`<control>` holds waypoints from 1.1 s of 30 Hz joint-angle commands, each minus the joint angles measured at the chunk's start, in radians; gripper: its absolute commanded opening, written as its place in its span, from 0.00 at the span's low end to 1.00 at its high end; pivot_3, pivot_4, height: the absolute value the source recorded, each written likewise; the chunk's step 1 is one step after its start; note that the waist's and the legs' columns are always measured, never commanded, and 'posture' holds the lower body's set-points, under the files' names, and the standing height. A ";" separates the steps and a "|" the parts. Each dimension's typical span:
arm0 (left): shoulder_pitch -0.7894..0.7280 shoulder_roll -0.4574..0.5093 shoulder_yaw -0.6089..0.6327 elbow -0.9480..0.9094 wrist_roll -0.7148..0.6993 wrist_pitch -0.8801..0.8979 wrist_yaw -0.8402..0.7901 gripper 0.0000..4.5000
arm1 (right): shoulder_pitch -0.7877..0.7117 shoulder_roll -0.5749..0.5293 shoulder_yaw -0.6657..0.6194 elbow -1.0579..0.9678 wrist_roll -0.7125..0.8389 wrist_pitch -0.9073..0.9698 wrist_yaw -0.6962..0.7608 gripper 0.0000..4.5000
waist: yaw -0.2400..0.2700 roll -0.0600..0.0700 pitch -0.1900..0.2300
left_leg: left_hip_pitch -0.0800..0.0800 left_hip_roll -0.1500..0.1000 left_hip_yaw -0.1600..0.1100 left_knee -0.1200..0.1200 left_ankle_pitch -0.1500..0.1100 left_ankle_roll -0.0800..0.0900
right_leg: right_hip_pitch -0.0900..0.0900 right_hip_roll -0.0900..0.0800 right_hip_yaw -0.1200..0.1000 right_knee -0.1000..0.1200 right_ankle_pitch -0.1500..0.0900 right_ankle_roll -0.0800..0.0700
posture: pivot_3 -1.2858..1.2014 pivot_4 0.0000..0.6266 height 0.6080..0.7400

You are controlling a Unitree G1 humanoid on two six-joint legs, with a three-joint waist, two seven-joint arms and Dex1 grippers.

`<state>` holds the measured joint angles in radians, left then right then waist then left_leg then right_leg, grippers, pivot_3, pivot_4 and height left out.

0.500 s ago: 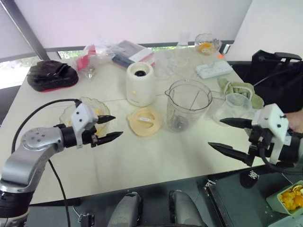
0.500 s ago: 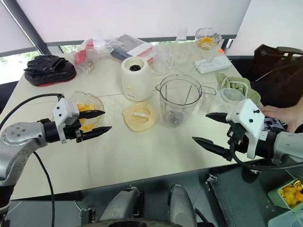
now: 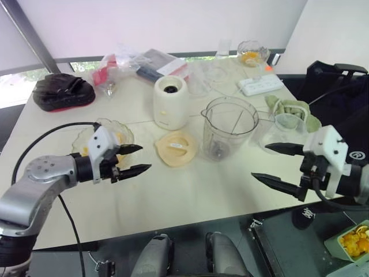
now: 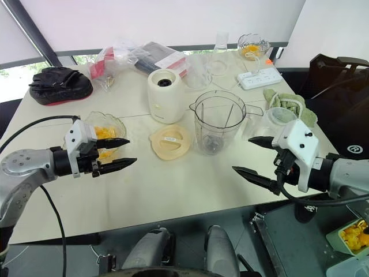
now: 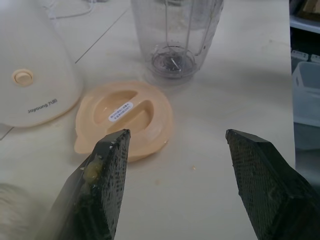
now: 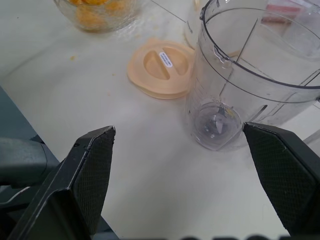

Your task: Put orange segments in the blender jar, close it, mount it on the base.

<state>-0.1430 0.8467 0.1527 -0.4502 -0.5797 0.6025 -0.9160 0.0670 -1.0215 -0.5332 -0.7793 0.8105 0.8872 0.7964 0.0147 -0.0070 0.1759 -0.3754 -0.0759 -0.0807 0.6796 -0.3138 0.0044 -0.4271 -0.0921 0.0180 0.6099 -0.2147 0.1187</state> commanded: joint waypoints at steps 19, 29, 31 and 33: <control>-0.134 0.060 -0.008 0.104 0.033 -0.025 -0.083 0.70 | -0.028 0.024 0.063 -0.022 -0.009 -0.043 -0.065 0.95 | 0.000 -0.001 0.001 | 0.000 0.000 0.000 0.000 0.000 0.000 | 0.000 0.000 0.000 0.000 0.000 0.000 | 0.52 0.24 1.00; -0.483 0.239 -0.191 0.699 0.269 -0.329 -0.508 0.70 | -0.029 0.088 0.163 -0.053 -0.060 -0.089 -0.137 0.95 | -0.002 0.001 0.002 | -0.001 0.000 0.001 0.000 0.000 0.000 | -0.001 0.003 -0.001 0.000 0.000 0.000 | 0.52 0.24 1.00; -0.566 0.244 -0.257 0.825 0.323 -0.370 -0.620 0.70 | -0.029 0.099 0.180 -0.059 -0.070 -0.098 -0.150 0.95 | -0.001 0.000 0.002 | -0.001 0.000 0.002 0.000 -0.001 0.001 | -0.001 0.003 0.000 -0.001 0.000 0.000 | 0.52 0.24 1.00; -0.664 0.229 -0.348 0.981 0.386 -0.447 -0.685 0.70 | -0.024 0.113 0.194 -0.069 -0.077 -0.102 -0.164 0.95 | -0.001 0.000 0.003 | -0.001 0.000 0.002 0.000 -0.001 0.001 | -0.002 0.003 -0.001 -0.001 0.002 0.003 | 0.52 0.24 1.00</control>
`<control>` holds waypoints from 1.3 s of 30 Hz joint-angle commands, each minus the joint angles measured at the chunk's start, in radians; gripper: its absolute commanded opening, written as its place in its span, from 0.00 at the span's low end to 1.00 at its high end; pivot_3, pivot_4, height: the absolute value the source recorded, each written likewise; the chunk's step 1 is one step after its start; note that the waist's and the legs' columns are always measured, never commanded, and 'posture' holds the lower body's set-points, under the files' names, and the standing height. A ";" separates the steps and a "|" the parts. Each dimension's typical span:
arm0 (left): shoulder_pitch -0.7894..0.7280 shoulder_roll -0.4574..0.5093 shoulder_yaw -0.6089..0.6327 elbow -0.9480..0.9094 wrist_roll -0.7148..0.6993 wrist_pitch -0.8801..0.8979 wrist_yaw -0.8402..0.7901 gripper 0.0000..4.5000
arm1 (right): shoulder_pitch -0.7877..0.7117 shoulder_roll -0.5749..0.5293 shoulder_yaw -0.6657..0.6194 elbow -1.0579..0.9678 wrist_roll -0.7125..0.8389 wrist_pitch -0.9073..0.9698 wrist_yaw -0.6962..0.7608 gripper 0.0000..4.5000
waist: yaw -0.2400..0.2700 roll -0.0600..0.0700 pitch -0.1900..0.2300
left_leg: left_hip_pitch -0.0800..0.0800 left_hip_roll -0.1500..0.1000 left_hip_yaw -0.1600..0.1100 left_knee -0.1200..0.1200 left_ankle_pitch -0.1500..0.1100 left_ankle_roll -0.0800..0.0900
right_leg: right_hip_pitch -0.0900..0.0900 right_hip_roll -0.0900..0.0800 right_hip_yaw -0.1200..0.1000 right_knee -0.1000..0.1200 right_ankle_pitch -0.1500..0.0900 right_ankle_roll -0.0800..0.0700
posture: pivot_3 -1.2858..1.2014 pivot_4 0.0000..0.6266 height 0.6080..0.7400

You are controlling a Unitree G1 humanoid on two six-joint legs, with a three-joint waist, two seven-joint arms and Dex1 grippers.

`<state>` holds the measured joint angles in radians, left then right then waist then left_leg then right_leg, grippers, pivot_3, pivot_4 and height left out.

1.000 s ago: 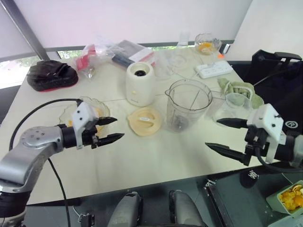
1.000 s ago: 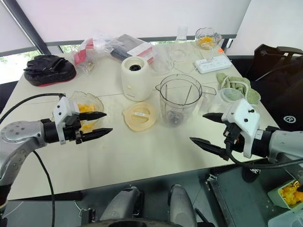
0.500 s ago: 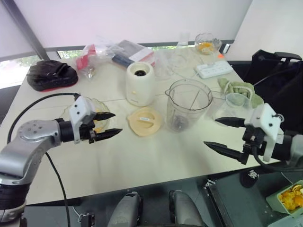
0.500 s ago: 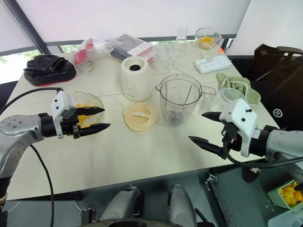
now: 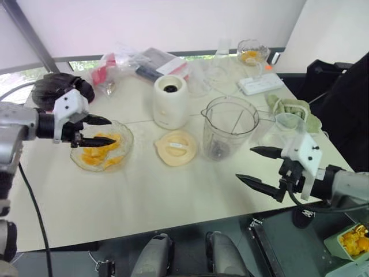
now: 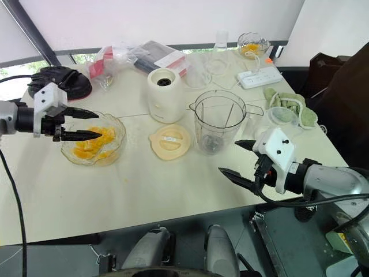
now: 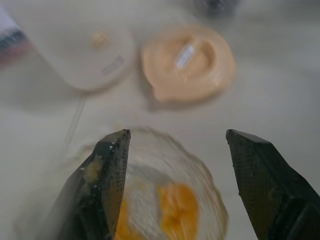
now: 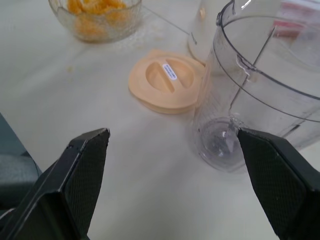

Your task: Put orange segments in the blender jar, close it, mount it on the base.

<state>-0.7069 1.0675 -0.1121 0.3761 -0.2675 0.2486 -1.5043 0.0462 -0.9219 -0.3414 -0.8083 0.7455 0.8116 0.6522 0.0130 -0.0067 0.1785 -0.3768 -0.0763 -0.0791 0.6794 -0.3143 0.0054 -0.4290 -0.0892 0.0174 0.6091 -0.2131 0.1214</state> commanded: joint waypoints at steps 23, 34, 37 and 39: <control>-0.367 -0.232 -0.373 0.875 0.373 -0.397 -0.095 0.70 | 0.026 0.015 0.048 -0.089 -0.023 -0.010 -0.084 0.95 | -0.004 -0.004 0.001 | -0.012 0.000 0.001 0.005 0.000 0.002 | -0.012 0.001 0.000 0.004 0.001 0.001 | 0.52 0.24 1.00; -0.360 -0.291 -0.322 0.938 0.499 -0.383 0.021 0.70 | -0.016 -0.028 0.043 -0.055 -0.022 -0.009 -0.031 0.95 | -0.001 -0.005 0.001 | -0.012 0.000 0.001 0.005 0.000 0.002 | -0.012 0.001 0.000 0.005 0.001 0.001 | 0.52 0.24 1.00; -0.355 -0.309 -0.308 0.948 0.518 -0.370 0.051 0.70 | -0.027 -0.028 0.046 -0.052 -0.029 -0.011 -0.032 0.95 | -0.001 -0.006 0.001 | -0.012 0.000 0.001 0.005 0.000 0.002 | -0.012 0.001 0.000 0.005 0.001 0.001 | 0.52 0.24 1.00; -0.353 -0.322 -0.300 0.954 0.529 -0.359 0.069 0.70 | -0.026 -0.029 0.041 -0.053 -0.033 -0.012 -0.033 0.95 | -0.001 -0.006 0.001 | -0.012 0.000 0.001 0.005 0.000 0.002 | -0.012 0.001 0.000 0.005 0.001 0.001 | 0.52 0.24 1.00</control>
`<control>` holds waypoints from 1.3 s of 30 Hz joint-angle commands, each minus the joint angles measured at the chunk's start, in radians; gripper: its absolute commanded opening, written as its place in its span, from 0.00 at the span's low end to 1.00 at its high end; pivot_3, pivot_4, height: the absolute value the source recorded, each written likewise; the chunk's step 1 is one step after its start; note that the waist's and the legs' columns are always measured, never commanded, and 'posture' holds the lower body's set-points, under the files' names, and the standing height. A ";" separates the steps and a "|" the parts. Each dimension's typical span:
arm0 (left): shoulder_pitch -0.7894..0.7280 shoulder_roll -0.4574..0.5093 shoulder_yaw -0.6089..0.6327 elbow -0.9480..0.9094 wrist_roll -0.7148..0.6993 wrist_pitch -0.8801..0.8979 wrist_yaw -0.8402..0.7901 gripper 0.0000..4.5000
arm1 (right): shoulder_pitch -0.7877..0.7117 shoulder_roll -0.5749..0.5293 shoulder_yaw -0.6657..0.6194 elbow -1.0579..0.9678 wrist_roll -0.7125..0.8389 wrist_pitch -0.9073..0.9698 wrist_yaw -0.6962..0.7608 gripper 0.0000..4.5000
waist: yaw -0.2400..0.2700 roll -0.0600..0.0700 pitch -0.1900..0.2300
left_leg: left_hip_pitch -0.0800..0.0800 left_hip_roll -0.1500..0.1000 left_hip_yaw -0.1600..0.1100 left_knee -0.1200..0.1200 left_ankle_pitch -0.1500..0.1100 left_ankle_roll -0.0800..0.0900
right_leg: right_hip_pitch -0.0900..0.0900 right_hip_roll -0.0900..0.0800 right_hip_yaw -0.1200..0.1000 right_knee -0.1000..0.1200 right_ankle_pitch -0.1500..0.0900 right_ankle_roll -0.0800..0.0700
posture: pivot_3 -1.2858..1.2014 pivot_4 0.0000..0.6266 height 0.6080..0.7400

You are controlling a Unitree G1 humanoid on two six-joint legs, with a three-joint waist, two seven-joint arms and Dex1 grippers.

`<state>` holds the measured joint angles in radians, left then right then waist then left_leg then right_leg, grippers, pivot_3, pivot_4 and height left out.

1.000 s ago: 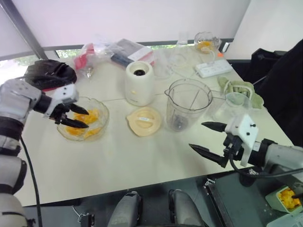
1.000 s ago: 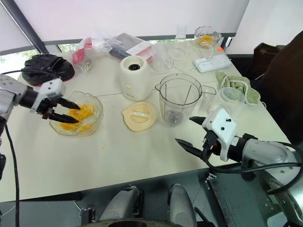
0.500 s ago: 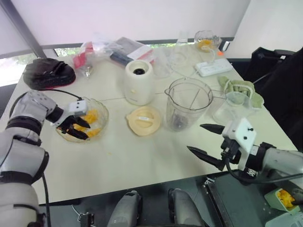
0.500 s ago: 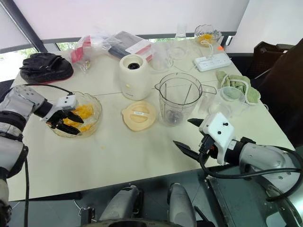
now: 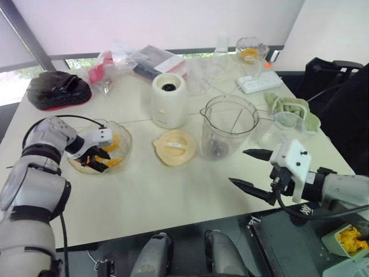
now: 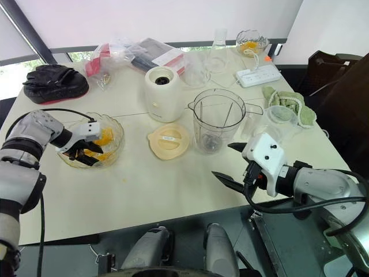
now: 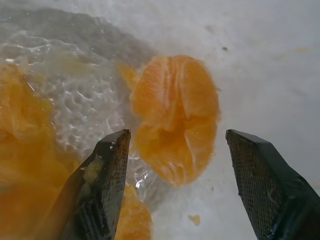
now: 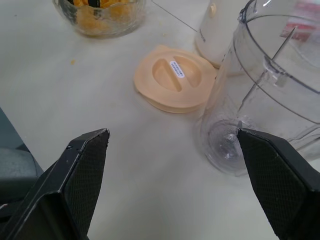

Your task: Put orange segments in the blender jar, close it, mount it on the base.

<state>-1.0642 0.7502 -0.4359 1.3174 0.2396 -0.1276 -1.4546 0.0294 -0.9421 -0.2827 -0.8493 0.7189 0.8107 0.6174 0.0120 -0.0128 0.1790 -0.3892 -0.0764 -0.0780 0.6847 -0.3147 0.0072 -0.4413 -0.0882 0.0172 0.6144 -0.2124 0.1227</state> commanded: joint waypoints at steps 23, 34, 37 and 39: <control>0.015 -0.046 0.106 0.017 0.074 0.041 0.073 0.01 | 0.005 -0.012 -0.036 -0.019 -0.030 -0.013 -0.007 0.96 | 0.000 0.000 -0.002 | 0.002 0.000 0.000 0.001 0.000 0.000 | 0.001 0.000 0.000 0.003 0.000 0.000 | 0.52 0.24 1.00; -0.030 0.048 0.342 -0.029 -0.102 0.132 0.022 0.01 | -0.052 -0.008 0.028 0.037 -0.070 -0.048 0.027 0.96 | -0.003 -0.001 -0.001 | 0.002 0.000 0.000 0.001 0.000 0.000 | 0.000 0.000 0.000 0.004 0.000 0.000 | 0.52 0.24 1.00; -0.008 0.092 0.391 -0.069 -0.149 0.152 -0.014 0.01 | -0.077 -0.010 0.052 0.064 -0.087 -0.064 0.048 0.96 | -0.002 -0.001 -0.001 | 0.002 0.000 0.000 0.001 0.000 0.000 | -0.001 0.000 0.000 0.005 0.000 0.000 | 0.52 0.24 1.00; 0.024 0.118 0.433 -0.109 -0.192 0.169 -0.022 0.01 | -0.095 -0.008 0.069 0.084 -0.097 -0.076 0.062 0.96 | -0.003 -0.001 -0.001 | 0.002 0.000 0.000 0.001 0.000 -0.001 | 0.000 0.000 0.000 0.005 0.000 0.000 | 0.52 0.24 1.00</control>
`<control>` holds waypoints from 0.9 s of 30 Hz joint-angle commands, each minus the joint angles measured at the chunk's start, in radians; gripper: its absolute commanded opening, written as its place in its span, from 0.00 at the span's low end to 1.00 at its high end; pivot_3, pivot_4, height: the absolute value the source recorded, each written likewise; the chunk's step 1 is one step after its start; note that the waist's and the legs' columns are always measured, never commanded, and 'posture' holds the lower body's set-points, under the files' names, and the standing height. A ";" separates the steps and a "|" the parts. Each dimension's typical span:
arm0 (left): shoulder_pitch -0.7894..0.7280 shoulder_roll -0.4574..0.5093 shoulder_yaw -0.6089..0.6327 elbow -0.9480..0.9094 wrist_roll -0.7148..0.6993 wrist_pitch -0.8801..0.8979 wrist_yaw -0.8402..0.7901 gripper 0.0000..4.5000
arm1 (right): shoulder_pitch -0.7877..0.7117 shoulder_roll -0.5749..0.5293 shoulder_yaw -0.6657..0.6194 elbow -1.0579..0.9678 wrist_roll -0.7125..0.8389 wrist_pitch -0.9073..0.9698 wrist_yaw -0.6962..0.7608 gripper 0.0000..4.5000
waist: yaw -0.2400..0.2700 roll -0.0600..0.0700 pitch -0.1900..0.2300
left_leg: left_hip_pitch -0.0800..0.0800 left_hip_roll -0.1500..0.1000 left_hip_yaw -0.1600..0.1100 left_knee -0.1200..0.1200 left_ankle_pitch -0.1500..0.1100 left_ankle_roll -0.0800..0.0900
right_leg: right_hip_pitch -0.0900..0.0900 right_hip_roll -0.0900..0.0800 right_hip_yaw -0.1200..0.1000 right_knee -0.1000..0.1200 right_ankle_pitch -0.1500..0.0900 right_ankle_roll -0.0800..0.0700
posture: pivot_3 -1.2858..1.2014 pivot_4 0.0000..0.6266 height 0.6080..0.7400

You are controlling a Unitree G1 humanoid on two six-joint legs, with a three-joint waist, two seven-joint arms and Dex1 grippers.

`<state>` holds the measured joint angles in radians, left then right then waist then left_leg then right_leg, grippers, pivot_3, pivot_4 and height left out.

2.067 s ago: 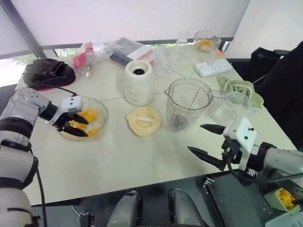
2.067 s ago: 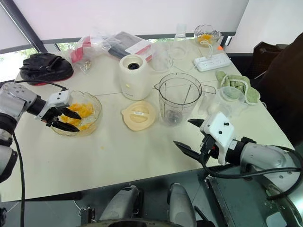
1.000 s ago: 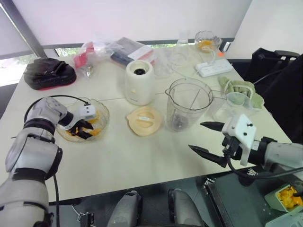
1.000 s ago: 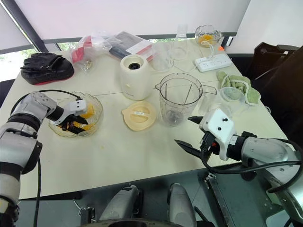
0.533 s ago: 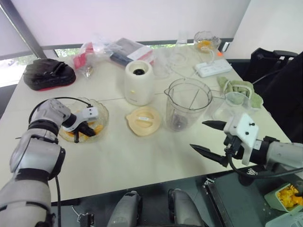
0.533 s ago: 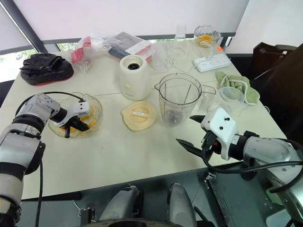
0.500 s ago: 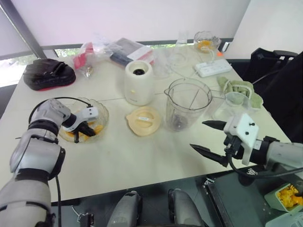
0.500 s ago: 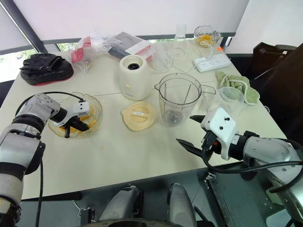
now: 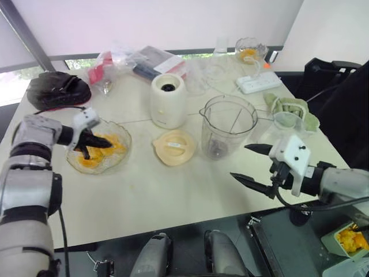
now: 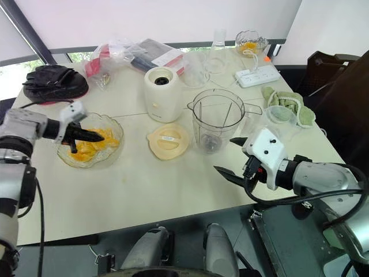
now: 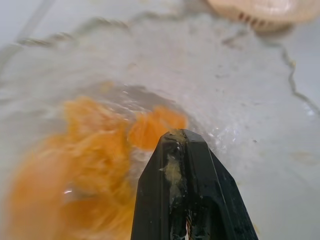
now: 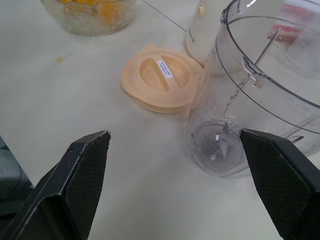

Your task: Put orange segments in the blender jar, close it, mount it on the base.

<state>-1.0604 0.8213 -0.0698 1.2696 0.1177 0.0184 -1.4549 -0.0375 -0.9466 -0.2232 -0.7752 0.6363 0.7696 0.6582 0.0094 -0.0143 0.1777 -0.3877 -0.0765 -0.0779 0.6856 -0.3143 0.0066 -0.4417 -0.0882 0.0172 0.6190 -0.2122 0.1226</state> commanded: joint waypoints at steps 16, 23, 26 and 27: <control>0.464 -0.014 0.238 -0.700 -0.344 0.243 0.153 0.01 | -0.110 -0.010 0.063 0.085 -0.054 -0.059 0.109 0.96 | 0.004 0.000 -0.001 | 0.000 0.000 -0.001 0.000 0.001 -0.002 | -0.001 -0.001 0.001 0.001 0.000 -0.001 | 0.52 0.24 1.00; 0.224 0.032 0.050 -0.443 -0.184 0.109 0.050 0.27 | -0.097 0.026 0.084 0.065 -0.068 -0.052 0.074 0.96 | 0.006 -0.001 -0.001 | 0.000 0.000 -0.001 0.001 0.002 -0.003 | -0.001 -0.001 0.000 0.001 0.000 -0.001 | 0.52 0.24 1.00; 0.133 0.022 -0.002 -0.321 -0.125 0.036 0.036 0.62 | -0.074 0.043 0.081 0.044 -0.070 -0.046 0.051 0.96 | 0.003 -0.001 -0.001 | 0.000 -0.001 0.000 0.001 0.002 -0.003 | -0.001 -0.001 0.000 0.001 0.000 -0.001 | 0.52 0.24 1.00; 0.108 0.018 -0.016 -0.282 -0.109 0.016 0.032 0.71 | -0.064 0.050 0.080 0.033 -0.071 -0.042 0.040 0.96 | 0.001 -0.001 -0.001 | 0.000 -0.001 0.000 0.001 0.002 -0.003 | -0.001 -0.001 0.000 0.001 0.000 -0.001 | 0.52 0.24 1.00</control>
<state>-0.9269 0.8267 -0.0678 0.9353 -0.0230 0.0754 -1.4122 -0.1103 -0.9076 -0.1260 -0.6990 0.5673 0.7299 0.7158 0.0100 -0.0149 0.1765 -0.3881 -0.0774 -0.0777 0.6861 -0.3127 0.0038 -0.4429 -0.0890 0.0173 0.6203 -0.2117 0.1219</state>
